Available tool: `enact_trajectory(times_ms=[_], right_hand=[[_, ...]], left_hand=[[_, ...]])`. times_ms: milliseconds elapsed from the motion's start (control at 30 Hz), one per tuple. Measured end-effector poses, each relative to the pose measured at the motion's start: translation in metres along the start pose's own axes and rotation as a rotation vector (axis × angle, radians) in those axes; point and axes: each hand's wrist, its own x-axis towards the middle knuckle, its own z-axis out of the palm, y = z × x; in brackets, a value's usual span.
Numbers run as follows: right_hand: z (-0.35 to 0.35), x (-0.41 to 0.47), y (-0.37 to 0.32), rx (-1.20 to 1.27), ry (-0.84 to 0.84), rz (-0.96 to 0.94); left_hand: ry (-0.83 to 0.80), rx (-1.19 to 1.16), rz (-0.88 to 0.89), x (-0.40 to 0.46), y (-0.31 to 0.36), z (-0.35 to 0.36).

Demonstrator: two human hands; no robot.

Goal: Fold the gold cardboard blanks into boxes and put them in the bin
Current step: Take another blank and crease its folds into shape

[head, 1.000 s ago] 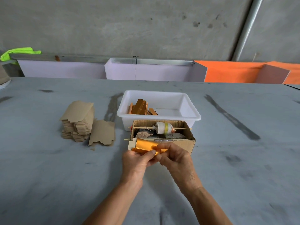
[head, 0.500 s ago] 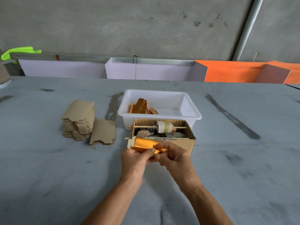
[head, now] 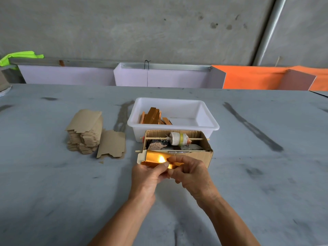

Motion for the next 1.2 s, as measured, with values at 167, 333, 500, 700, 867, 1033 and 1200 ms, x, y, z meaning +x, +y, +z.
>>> enact_trajectory(times_ms=[167, 333, 500, 700, 867, 1033, 1200], right_hand=[[-0.002, -0.001, -0.008, 0.015, -0.015, 0.057], [-0.004, -0.001, -0.014, 0.002, -0.044, 0.087], [-0.004, 0.000, -0.017, -0.001, -0.065, 0.130], [0.000, -0.003, -0.020, -0.022, -0.097, 0.103], [0.002, -0.005, -0.018, -0.135, -0.082, 0.103], [0.011, -0.008, -0.011, -0.268, -0.004, 0.048], [0.026, -0.014, 0.001, -0.404, 0.181, -0.073]], left_hand=[[-0.040, -0.023, -0.034, -0.001, -0.002, -0.004], [-0.065, -0.071, -0.041, -0.003, 0.001, -0.004], [-0.043, -0.123, -0.090, -0.004, 0.001, -0.003], [0.056, -0.142, -0.148, -0.004, -0.002, 0.000], [0.133, -0.107, -0.222, -0.002, -0.007, 0.000], [0.182, -0.135, -0.268, -0.004, -0.008, -0.001], [0.193, -0.223, -0.316, -0.002, -0.004, 0.002]])
